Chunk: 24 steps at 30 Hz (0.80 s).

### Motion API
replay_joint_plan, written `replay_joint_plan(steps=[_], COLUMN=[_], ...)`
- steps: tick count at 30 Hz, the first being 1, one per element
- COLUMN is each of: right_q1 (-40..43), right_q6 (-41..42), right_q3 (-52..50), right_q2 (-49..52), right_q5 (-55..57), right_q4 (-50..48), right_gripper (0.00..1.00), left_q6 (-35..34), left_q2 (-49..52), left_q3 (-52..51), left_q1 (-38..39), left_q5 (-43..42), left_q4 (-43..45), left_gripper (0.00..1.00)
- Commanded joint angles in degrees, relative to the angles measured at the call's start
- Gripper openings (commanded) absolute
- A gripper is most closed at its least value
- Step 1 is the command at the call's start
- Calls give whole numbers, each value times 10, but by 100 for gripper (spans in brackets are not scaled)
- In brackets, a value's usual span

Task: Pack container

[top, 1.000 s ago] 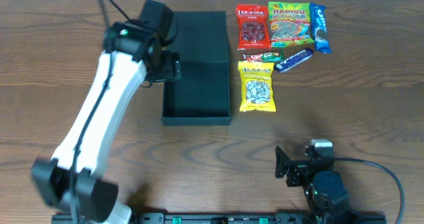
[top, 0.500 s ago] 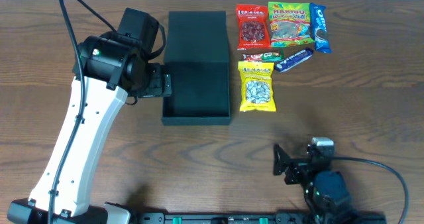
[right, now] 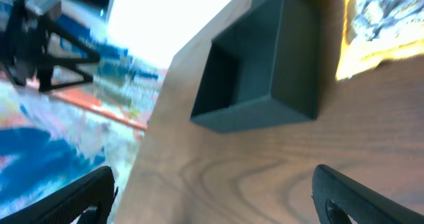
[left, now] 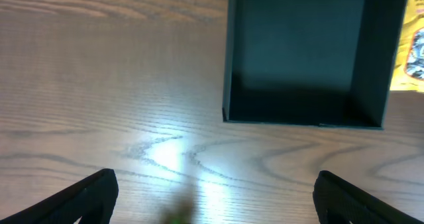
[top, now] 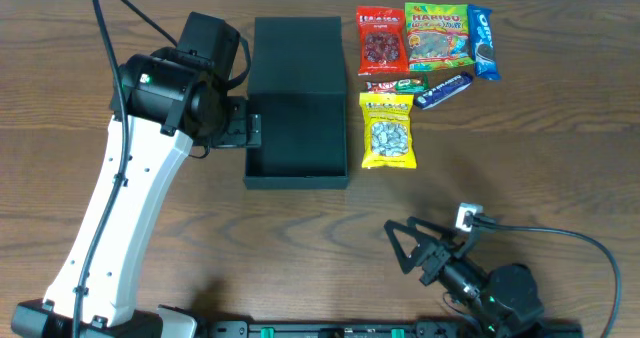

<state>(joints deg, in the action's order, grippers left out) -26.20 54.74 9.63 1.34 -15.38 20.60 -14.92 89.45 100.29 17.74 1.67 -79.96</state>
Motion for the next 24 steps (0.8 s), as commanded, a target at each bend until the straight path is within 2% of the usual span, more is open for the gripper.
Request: replay_joint_plan(steps=[1,4,9,15,16,18,20,24], right_q1=[30,71,153,210,221,230,232,233], right_q6=[-10,-60,-211,-385,-432,-486,-521,-535], right_q3=[21,60,195,410,493,584,653,735], right_q2=[42,126,354,649,747,852,933,1038], right_q5=[40,40,40,68,86,88,90,116], right_q4=[-3,-3,-11,-22,-22,-21,-27,-60], right_gripper=[94,95,96,99,99,99,99,99], left_q6=[14,31,64,79,78,72,70,58], left_q2=[-11,-11,-10,0,8,18,28,45], left_q3=[6,6,6,3,3,3,3,3], left_q1=[-1,-1,-1,-1,-1,-1,-1,-1], left_q5=[-2,-2,-2,-2,-2,-2,-2,-2], left_q4=[17,52,116,178,196,205,207,201], left_gripper=[95,95,95,95,95,95,95,95])
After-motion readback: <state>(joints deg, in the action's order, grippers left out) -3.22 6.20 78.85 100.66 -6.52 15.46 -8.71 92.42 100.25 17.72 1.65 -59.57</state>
